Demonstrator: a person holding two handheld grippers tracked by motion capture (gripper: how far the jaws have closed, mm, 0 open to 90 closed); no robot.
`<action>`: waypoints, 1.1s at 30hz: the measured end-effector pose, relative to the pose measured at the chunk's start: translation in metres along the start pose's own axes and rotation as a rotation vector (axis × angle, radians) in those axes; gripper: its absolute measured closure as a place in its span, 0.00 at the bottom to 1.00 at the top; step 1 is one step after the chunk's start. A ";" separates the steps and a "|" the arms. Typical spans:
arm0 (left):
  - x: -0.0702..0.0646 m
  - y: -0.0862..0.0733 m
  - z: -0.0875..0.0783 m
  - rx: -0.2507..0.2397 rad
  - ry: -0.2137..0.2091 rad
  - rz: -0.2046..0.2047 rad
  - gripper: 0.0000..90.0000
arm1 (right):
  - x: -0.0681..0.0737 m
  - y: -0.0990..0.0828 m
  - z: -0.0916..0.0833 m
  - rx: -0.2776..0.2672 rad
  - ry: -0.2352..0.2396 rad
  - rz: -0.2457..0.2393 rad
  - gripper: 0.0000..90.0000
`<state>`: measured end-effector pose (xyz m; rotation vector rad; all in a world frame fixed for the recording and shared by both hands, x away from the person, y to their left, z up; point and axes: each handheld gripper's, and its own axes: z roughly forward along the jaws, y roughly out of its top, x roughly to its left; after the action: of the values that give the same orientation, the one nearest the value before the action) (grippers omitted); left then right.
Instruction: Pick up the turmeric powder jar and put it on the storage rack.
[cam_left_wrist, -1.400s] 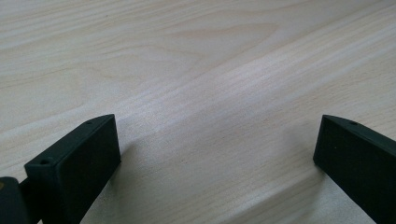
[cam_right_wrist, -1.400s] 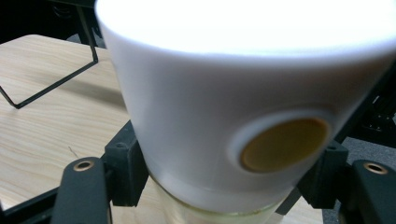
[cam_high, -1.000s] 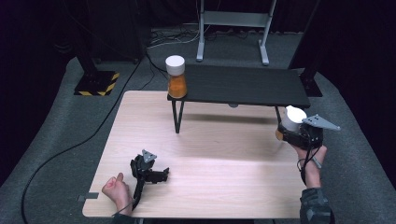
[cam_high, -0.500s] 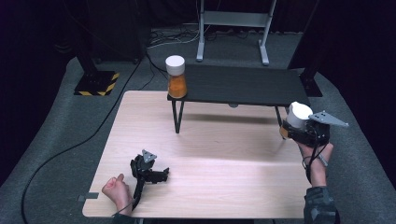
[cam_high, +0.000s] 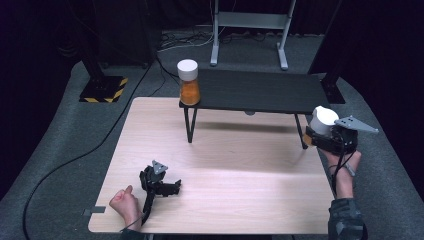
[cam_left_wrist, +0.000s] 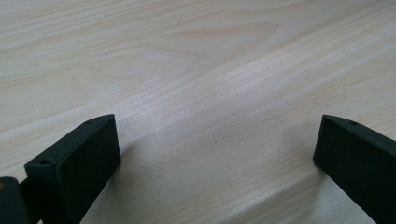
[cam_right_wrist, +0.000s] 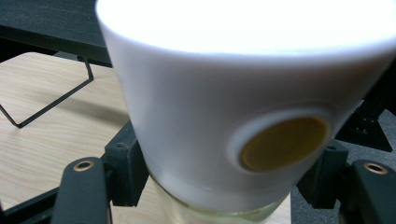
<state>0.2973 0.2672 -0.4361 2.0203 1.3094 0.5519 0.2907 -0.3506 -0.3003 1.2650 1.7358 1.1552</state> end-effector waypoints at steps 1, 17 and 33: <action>0.000 0.000 0.000 0.000 0.000 0.000 0.00 | 0.000 0.001 -0.001 0.001 -0.001 0.001 0.33; 0.000 0.000 0.000 0.000 0.000 0.000 0.00 | -0.003 0.023 -0.012 -0.007 -0.019 0.004 0.33; 0.000 0.000 0.000 0.000 0.000 0.000 0.00 | -0.006 0.039 -0.015 -0.010 -0.033 0.008 0.33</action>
<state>0.2973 0.2673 -0.4361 2.0201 1.3096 0.5517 0.2925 -0.3551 -0.2589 1.2789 1.7003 1.1401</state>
